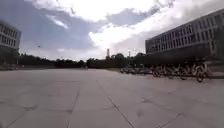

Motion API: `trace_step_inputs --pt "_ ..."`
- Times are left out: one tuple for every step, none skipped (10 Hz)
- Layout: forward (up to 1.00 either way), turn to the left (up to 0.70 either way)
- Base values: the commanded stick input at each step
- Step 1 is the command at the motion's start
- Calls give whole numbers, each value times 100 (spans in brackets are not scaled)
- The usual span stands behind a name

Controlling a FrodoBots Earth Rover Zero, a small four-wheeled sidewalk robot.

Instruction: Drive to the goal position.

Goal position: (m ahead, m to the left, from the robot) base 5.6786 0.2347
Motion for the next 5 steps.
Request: trace_step_inputs --pt "50 1" --pt "50 1" --pt "50 1" --pt "50 1" --pt "50 1"
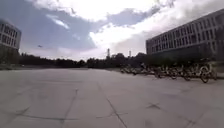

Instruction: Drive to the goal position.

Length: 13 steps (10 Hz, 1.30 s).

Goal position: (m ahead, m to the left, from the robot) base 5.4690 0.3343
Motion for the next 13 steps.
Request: trace_step_inputs --pt "50 1" --pt "50 1" --pt "50 1" --pt "50 1" --pt "50 1" --pt "50 1" --pt "50 1" --pt "50 1" --pt "50 1" --pt "50 1" --pt "50 1" --pt "50 1" --pt "50 1"
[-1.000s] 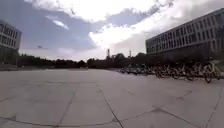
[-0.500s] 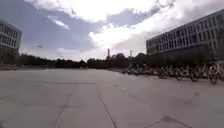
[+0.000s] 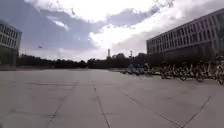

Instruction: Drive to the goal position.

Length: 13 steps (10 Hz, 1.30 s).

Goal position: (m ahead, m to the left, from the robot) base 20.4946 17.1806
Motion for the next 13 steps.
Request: trace_step_inputs --pt "50 1" --pt "50 1" --pt "50 1" --pt "50 1" --pt "50 1" --pt "50 1" --pt "50 1" --pt "50 1" --pt "50 1" --pt "50 1" --pt "50 1" --pt "50 1" --pt "50 1"
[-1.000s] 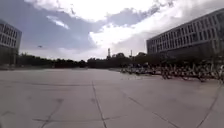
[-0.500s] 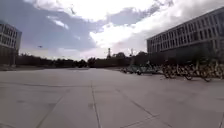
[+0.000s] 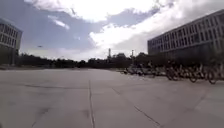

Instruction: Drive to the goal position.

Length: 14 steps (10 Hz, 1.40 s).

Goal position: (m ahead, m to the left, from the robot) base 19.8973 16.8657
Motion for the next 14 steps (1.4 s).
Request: trace_step_inputs --pt "50 1" --pt "50 1" --pt "50 1" --pt "50 14" --pt "50 39" --pt "50 41" --pt "50 32" --pt "50 15" --pt "50 1" --pt "50 1" --pt "50 1" --pt "50 1" --pt "50 1" --pt "50 1"
